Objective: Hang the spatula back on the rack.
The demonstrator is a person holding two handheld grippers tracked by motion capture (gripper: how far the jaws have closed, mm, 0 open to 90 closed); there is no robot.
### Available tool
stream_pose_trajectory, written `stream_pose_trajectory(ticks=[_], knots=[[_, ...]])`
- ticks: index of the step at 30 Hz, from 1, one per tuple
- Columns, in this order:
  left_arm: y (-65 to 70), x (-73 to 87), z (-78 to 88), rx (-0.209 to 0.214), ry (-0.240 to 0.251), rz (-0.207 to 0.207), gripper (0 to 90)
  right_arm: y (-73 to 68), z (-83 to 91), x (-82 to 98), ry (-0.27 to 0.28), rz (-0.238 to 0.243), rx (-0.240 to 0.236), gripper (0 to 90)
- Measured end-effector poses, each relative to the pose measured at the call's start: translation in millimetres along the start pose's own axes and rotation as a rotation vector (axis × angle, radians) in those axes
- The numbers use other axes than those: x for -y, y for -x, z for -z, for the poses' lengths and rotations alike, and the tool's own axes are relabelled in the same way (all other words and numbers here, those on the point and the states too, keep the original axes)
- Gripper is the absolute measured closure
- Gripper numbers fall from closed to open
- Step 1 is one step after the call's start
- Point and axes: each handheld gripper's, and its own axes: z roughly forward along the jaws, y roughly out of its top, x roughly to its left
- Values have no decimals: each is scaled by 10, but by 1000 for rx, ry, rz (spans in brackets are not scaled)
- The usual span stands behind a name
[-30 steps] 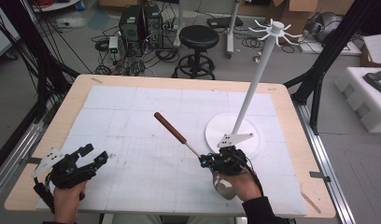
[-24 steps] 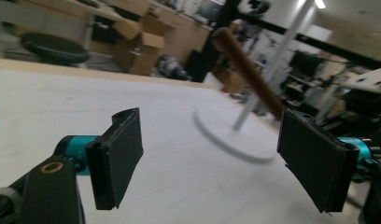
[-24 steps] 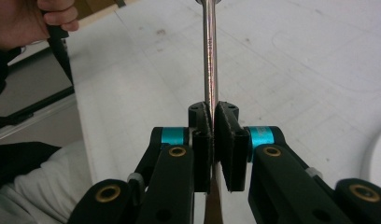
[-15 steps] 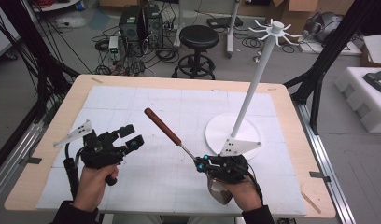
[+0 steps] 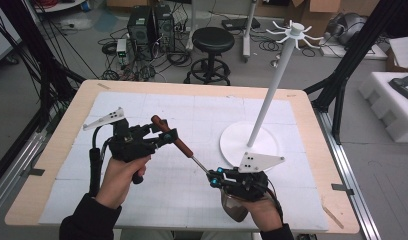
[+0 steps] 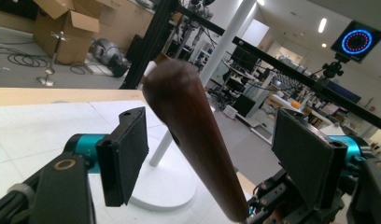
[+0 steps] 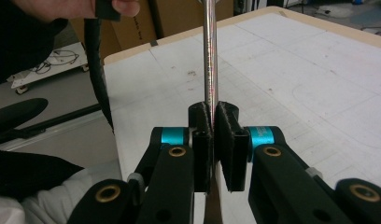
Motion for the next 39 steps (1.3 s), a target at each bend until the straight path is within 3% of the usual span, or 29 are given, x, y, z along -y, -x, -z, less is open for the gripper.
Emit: stream_pose_trajectory(ticks=[6,21,27,33,39], knots=[[42,-86,-39,9,-26,11,397,-11,50,7,9,1,3,846],[134,-127,-12,22,-13,-8,659,-38,78,19,19,5,-9,845],[259,-148,24,63,24,-16,690,-68,61,5,34,19,-30,844],[405,-201,10,136,33,-44,719,-96,47,-8,48,32,-58,839],[557,-274,-37,173,14,-123,724,-125,48,-17,69,36,-97,836]])
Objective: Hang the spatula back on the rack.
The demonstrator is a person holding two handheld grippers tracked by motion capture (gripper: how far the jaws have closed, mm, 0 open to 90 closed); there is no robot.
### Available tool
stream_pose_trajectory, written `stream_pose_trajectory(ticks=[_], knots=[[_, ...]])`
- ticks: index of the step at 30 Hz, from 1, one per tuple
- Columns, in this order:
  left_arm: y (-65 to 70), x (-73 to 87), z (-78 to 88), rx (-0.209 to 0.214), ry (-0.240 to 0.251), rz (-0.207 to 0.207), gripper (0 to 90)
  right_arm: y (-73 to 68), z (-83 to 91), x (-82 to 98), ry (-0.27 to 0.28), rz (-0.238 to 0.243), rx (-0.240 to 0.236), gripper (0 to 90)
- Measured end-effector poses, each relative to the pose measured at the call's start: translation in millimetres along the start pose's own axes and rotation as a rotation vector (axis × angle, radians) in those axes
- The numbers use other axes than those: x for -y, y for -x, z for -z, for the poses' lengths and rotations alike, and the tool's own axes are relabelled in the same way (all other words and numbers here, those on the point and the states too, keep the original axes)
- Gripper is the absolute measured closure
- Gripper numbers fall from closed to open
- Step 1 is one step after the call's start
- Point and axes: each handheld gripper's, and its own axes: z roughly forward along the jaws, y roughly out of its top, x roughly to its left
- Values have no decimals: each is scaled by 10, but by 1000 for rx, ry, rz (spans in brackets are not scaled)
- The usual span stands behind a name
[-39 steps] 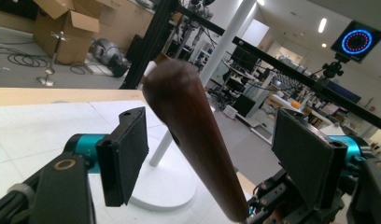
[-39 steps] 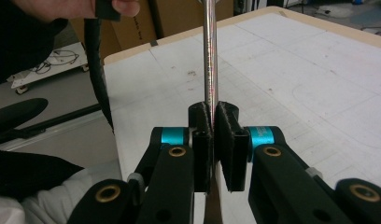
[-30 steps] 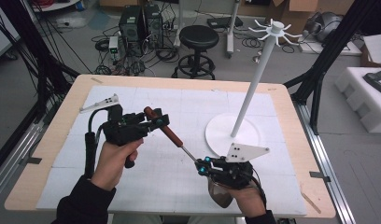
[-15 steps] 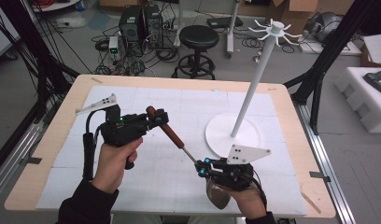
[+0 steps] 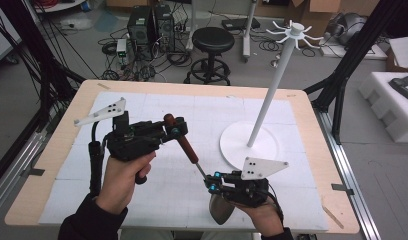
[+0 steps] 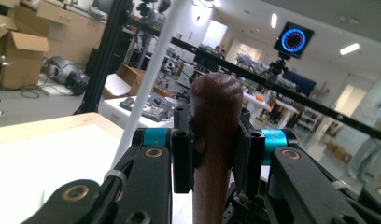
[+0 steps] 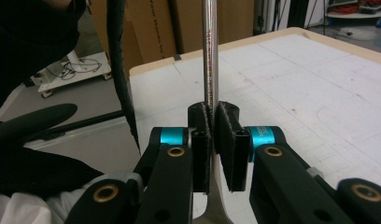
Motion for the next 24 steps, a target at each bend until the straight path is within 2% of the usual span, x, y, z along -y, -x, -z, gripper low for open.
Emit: stream_pose_trajectory(ticks=[8,13,16,18,21,24], knots=[[107,-106,-107,36,-47,-71,727,-15,7,5,19,1,-20,828],[179,-177,-149,59,-57,-112,728,3,14,2,62,-15,-50,802],[218,-209,-170,66,-78,-147,729,12,10,0,86,-27,-56,670],[238,-225,-179,77,-89,-164,729,29,10,-5,126,-3,-68,533],[249,-237,-190,122,-116,-178,729,40,30,-37,179,42,-87,415],[250,-232,-193,168,-137,-188,728,83,52,-99,199,32,-118,337]])
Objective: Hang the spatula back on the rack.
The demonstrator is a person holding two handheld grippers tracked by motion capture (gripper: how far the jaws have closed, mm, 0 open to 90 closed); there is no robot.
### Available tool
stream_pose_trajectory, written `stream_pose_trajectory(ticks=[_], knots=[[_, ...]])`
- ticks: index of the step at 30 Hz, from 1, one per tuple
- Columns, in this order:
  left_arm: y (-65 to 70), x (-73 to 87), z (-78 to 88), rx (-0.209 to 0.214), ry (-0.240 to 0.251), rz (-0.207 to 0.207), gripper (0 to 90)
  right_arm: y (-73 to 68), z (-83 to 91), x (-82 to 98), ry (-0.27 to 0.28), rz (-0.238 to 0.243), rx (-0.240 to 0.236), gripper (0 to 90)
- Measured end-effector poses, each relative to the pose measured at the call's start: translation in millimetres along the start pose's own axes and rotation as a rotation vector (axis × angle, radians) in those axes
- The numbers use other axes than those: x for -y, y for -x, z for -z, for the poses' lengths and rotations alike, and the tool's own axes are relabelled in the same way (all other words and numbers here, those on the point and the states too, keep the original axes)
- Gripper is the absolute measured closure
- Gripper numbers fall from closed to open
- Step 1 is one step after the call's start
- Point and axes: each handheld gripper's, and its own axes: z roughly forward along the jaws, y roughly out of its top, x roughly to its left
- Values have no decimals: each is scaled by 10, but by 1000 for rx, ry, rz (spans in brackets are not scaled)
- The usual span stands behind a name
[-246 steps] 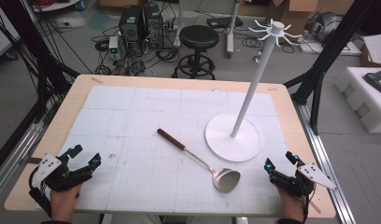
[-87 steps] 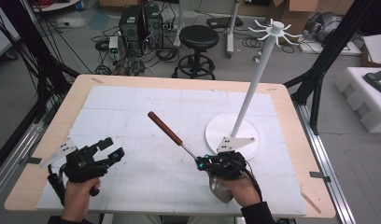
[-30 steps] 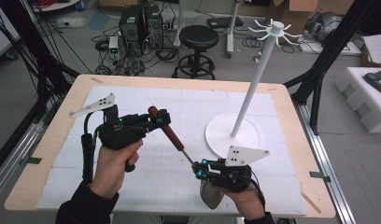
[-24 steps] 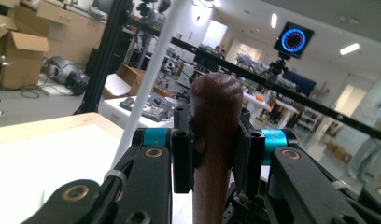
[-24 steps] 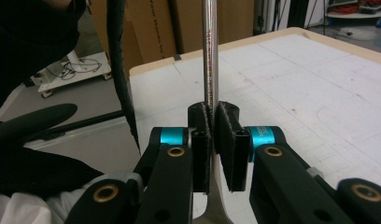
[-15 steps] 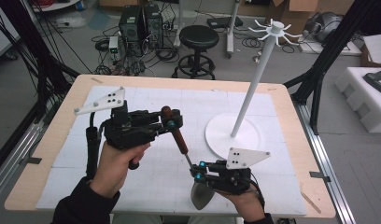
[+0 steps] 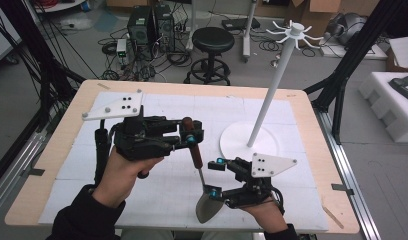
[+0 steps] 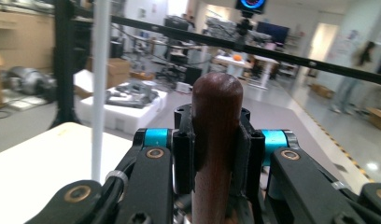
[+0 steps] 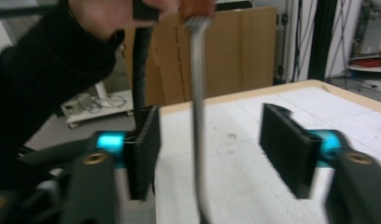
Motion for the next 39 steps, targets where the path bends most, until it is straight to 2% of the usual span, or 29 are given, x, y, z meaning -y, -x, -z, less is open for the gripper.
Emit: stream_pose_trajectory(ticks=[5,8,9,10,15,19,22,26,28,32,34,35,37,38,39], knots=[[-4,6,5,42,-21,-14,728,82,32,-185,39,1,-74,303],[-13,8,12,63,-30,-20,728,90,5,-301,31,16,-128,305],[-14,9,12,67,-31,-20,728,93,-25,-348,22,22,-165,324],[-14,11,12,74,-33,-21,728,99,-49,-372,23,32,-181,341],[-19,12,17,112,-37,-21,728,147,-192,-473,9,7,-316,470],[-17,12,27,141,-37,-28,728,187,-281,-489,3,-24,-384,549],[-15,20,24,156,-47,-34,728,200,-292,-500,9,-35,-413,585],[-7,32,-2,168,-56,-40,727,192,-303,-514,-9,-26,-422,654],[-5,35,-11,176,-55,-41,727,179,-307,-518,-16,-9,-417,719],[-4,33,-11,162,-43,-36,727,180,-293,-520,-5,-20,-415,732],[0,32,-6,129,-31,-27,723,184,-276,-521,0,-32,-396,736],[3,35,3,108,-5,-27,712,182,-270,-524,7,-35,-379,736],[4,37,48,39,45,-21,500,171,-244,-541,12,-38,-315,737],[3,47,85,15,67,-29,451,167,-227,-553,15,-34,-285,738],[0,63,129,-7,90,-40,442,160,-206,-564,24,-34,-257,738]])
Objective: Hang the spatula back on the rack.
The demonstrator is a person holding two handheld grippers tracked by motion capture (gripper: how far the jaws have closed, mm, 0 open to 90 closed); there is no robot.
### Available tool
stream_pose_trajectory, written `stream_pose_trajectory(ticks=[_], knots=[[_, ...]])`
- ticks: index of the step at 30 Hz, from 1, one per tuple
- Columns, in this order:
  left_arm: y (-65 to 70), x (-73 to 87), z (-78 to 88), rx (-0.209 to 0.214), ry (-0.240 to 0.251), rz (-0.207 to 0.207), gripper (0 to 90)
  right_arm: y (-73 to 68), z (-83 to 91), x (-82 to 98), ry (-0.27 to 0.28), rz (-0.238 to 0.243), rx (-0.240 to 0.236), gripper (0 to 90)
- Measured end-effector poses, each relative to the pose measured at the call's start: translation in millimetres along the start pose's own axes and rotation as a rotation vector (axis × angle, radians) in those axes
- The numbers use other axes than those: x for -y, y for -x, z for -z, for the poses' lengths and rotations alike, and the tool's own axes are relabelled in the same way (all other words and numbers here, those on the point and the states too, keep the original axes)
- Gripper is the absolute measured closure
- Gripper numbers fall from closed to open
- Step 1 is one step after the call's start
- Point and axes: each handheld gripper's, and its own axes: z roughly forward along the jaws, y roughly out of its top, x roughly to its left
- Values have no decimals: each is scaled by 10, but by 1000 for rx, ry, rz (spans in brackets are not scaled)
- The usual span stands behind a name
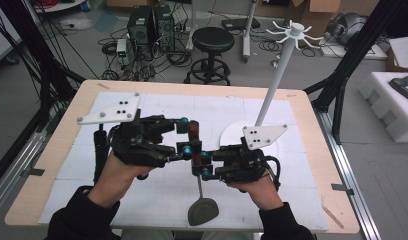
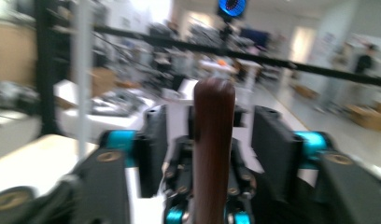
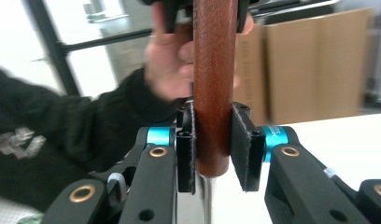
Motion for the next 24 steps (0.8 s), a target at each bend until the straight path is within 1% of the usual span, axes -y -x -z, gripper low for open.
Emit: stream_pose_trajectory(ticks=[1,3,4,5,8,9,10,11,12,13,14,15,16,18,19,20,21,24], knots=[[-5,15,45,-24,16,-9,434,-10,20,-15,11,7,33,738],[-41,62,151,-68,32,-5,396,-36,62,-44,25,17,85,738],[-55,83,187,-86,35,-4,381,-53,89,-63,32,17,118,738],[-79,119,251,-120,33,-5,370,-60,103,-73,37,20,140,738],[-131,236,395,-190,43,-8,326,-83,178,-105,53,32,231,738],[-159,307,457,-225,38,-20,310,-88,196,-113,55,28,253,737],[-174,355,492,-248,35,-26,294,-94,229,-128,63,30,295,738],[-194,422,538,-283,25,-34,267,-100,249,-138,62,30,321,737],[-214,490,581,-313,20,-38,229,-108,273,-152,65,30,356,737],[-239,558,630,-339,16,-39,208,-112,301,-167,64,34,390,737],[-275,661,707,-371,15,-30,202,-117,328,-182,65,35,424,737],[-288,694,733,-381,14,-26,189,-118,367,-204,61,46,478,737],[-314,757,788,-398,10,-22,183,-120,377,-211,60,48,497,737],[-353,883,896,-440,-3,-21,183,-127,412,-235,49,58,569,737],[-361,918,928,-452,-11,-21,183,-125,433,-251,42,65,610,737],[-366,970,973,-470,-25,-27,180,-121,446,-259,39,66,628,737],[-367,999,996,-476,-30,-32,180,-110,471,-271,39,67,650,737],[-362,1101,1070,-486,-52,-40,180,-65,538,-300,51,56,674,737]])
